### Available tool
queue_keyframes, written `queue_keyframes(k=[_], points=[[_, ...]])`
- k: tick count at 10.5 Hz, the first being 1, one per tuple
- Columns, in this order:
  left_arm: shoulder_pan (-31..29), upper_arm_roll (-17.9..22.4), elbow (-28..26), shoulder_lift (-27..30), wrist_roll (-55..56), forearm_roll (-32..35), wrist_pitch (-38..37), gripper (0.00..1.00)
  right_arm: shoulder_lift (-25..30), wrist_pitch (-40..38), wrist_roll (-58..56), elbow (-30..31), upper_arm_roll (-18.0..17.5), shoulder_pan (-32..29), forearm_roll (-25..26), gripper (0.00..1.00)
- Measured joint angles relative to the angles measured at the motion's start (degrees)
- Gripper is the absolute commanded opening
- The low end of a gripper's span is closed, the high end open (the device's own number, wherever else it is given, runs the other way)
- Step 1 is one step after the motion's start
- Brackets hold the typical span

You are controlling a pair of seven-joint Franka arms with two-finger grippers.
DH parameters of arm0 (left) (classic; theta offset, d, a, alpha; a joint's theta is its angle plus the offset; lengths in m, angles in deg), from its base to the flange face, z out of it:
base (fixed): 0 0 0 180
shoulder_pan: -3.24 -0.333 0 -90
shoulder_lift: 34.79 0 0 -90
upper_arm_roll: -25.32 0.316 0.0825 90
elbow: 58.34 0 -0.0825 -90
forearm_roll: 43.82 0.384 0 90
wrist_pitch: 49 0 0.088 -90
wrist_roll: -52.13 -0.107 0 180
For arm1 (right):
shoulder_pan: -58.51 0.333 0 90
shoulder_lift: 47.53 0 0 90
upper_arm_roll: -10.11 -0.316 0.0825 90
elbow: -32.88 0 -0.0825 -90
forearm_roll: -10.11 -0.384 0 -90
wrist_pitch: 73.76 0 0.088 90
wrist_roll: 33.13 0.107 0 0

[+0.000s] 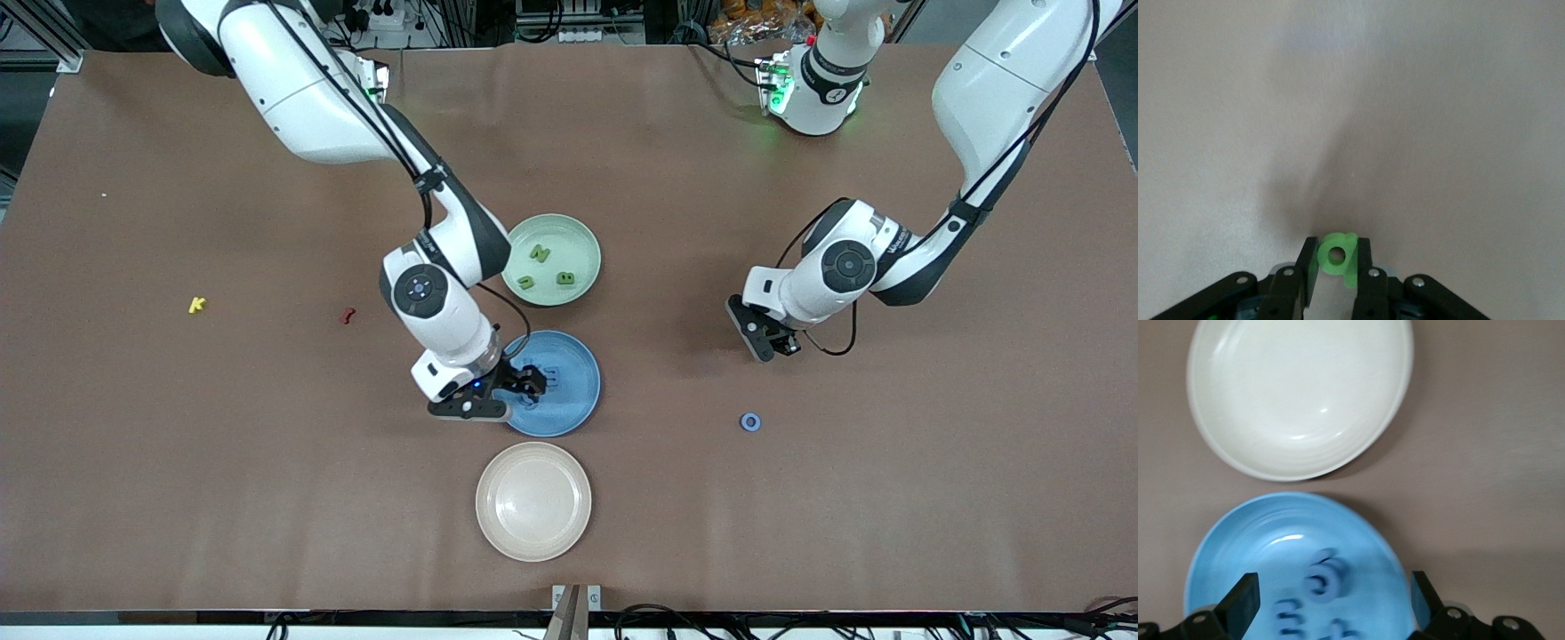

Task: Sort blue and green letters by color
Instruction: 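Place the G and q on blue and green plates with both grippers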

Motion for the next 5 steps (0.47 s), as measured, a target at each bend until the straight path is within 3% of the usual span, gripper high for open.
queue_keyframes(k=[3, 5], points=[[0.9, -7.5, 1.4, 0.3, 18.6, 0.0, -0.7, 0.00, 1.6, -5.5, -0.1, -0.3, 0.3, -6.8, 0.0, 1.00], [5.9, -9.5, 2.4, 0.3, 35.2, 0.0, -1.3, 0.00, 4.7, -9.6, -1.7, 1.4, 0.3, -12.7, 1.2, 1.00]])
